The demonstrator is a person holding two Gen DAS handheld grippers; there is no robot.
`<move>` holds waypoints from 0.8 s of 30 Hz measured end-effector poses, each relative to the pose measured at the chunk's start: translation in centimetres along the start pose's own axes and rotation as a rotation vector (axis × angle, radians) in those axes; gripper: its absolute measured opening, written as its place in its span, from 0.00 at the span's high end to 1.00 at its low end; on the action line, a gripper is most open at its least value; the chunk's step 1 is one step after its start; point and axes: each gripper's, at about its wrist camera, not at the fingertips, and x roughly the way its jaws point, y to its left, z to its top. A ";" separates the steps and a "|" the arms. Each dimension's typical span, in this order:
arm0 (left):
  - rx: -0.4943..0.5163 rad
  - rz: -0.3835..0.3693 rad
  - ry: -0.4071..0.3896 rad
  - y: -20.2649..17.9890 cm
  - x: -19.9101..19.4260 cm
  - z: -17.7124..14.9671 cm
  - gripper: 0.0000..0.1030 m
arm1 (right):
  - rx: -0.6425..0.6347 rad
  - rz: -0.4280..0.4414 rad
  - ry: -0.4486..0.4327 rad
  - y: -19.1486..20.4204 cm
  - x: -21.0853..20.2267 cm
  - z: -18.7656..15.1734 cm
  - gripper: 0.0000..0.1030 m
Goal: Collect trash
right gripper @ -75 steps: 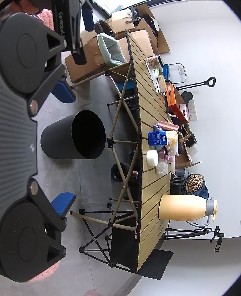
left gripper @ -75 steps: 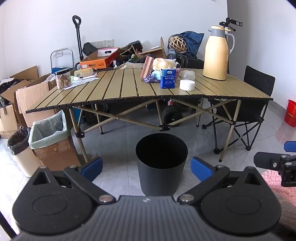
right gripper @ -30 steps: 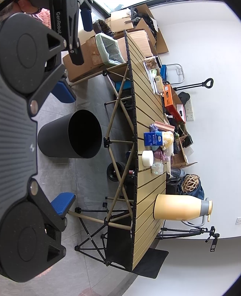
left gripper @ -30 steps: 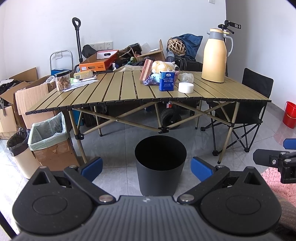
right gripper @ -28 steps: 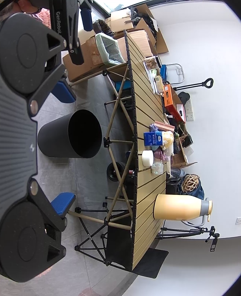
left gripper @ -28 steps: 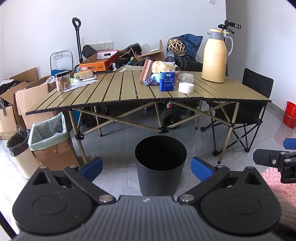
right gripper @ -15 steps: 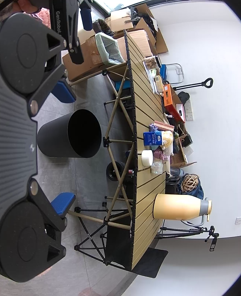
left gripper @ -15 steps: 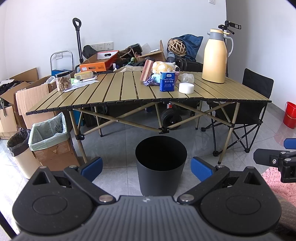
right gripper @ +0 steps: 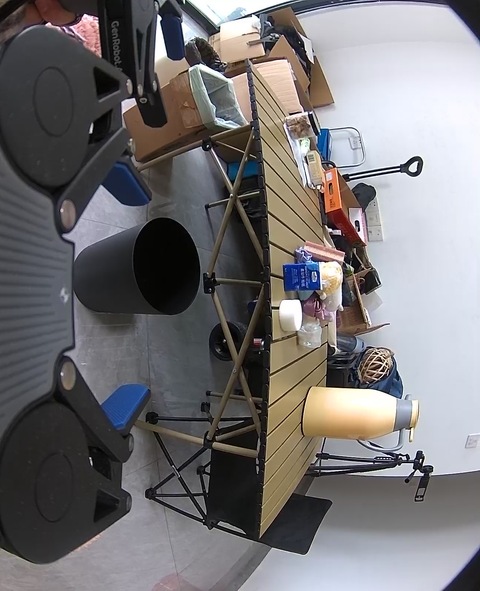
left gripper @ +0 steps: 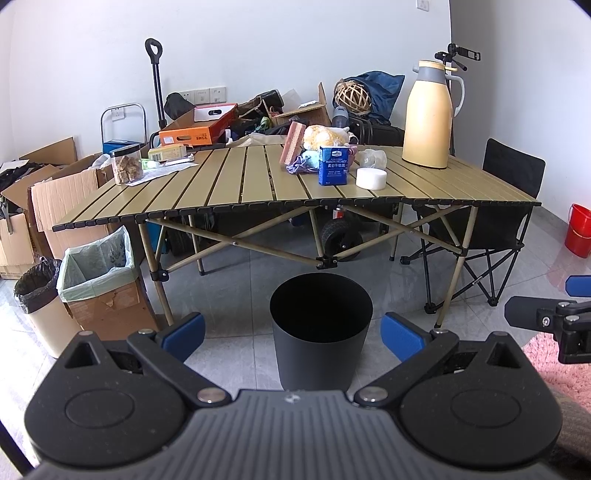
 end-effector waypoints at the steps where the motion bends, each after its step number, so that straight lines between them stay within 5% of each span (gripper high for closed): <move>1: -0.001 0.001 0.000 0.0 0.0 -0.1 0.00 | 0.000 0.000 0.000 0.0 0.0 -0.1 0.00; 24: 0.001 0.001 -0.005 -0.1 -0.2 -0.1 0.00 | -0.003 0.000 -0.004 0.3 0.0 -0.3 0.00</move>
